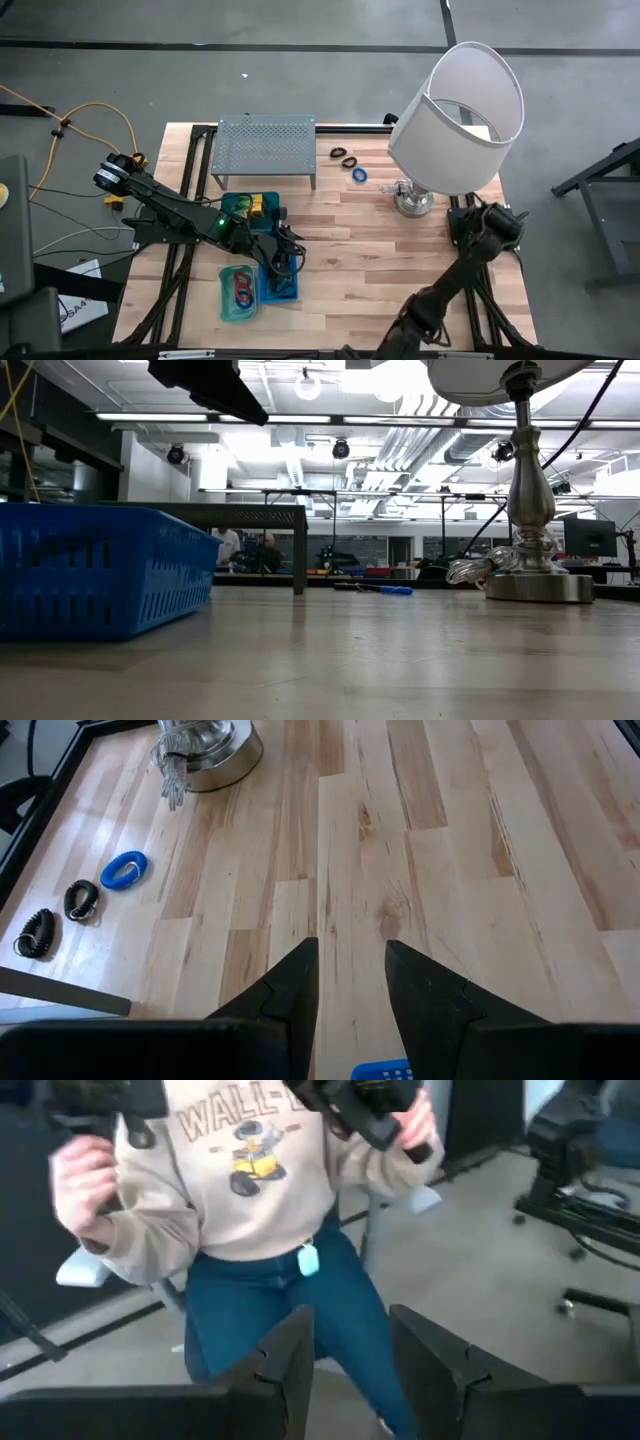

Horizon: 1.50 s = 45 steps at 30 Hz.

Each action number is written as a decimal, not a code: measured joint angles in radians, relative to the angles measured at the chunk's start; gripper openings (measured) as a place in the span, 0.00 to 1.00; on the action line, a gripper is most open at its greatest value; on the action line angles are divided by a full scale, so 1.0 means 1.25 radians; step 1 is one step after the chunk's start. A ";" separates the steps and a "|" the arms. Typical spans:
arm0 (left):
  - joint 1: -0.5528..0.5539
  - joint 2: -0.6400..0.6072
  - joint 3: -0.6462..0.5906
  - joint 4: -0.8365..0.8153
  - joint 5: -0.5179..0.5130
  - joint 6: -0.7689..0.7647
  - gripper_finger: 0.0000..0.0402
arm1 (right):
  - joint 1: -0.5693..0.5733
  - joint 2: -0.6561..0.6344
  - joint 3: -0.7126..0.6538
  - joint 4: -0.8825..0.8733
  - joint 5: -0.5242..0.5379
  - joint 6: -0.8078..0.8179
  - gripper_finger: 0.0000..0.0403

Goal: Pick & Place Office Desk Supplies
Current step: Put the blue spring keychain into the green bin

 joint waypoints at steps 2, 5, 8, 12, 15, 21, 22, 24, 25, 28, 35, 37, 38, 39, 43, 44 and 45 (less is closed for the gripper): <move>-0.003 0.000 0.000 0.000 0.000 -0.001 0.28 | 0.006 -0.027 0.000 -0.038 0.044 0.008 0.30; -0.006 0.000 0.000 0.000 0.001 -0.001 0.28 | 0.046 -0.055 0.000 -0.092 0.280 0.037 0.30; -0.010 0.000 0.000 0.000 0.009 0.000 0.28 | 0.103 -0.059 0.000 -0.122 0.521 0.044 0.30; -0.011 0.000 0.000 0.001 0.015 0.005 0.28 | 0.174 -0.063 0.000 -0.119 0.701 0.001 0.30; -0.011 0.000 0.000 0.001 0.017 0.005 0.28 | 0.212 -0.082 0.000 -0.124 0.803 -0.029 0.30; -0.011 0.000 0.000 0.001 0.017 0.005 0.28 | 0.221 -0.177 0.000 -0.232 0.840 -0.027 0.30; -0.011 0.000 0.000 0.001 0.018 0.006 0.28 | 0.220 -0.198 0.000 -0.262 0.818 -0.013 0.30; -0.011 0.000 0.000 0.001 0.018 0.006 0.28 | 0.212 -0.239 0.000 -0.317 0.771 0.010 0.30; -0.011 0.000 0.000 0.001 0.018 0.006 0.28 | 0.209 -0.259 0.000 -0.341 0.756 0.018 0.30; -0.011 0.000 0.000 0.001 0.018 0.006 0.28 | 0.206 -0.312 0.000 -0.400 0.744 0.028 0.30; -0.010 0.000 0.000 0.002 0.018 0.006 0.28 | 0.207 -0.417 0.000 -0.543 0.745 0.067 0.30; -0.010 0.000 0.000 0.002 0.018 0.006 0.28 | 0.207 -0.442 0.000 -0.578 0.746 0.083 0.30; -0.010 0.000 0.000 0.002 0.018 0.006 0.28 | 0.207 -0.455 0.000 -0.594 0.746 0.088 0.30; -0.010 0.000 0.000 0.002 0.018 0.006 0.28 | 0.207 -0.466 0.000 -0.611 0.746 0.093 0.30; -0.010 0.000 0.000 0.002 0.018 0.006 0.28 | 0.223 -0.512 0.000 -0.674 0.747 0.115 0.30; -0.010 0.000 0.000 0.002 0.018 0.006 0.28 | 0.226 -0.524 0.000 -0.687 0.746 0.116 0.30; -0.010 0.000 0.000 0.002 0.018 0.006 0.28 | 0.230 -0.537 0.000 -0.699 0.746 0.117 0.30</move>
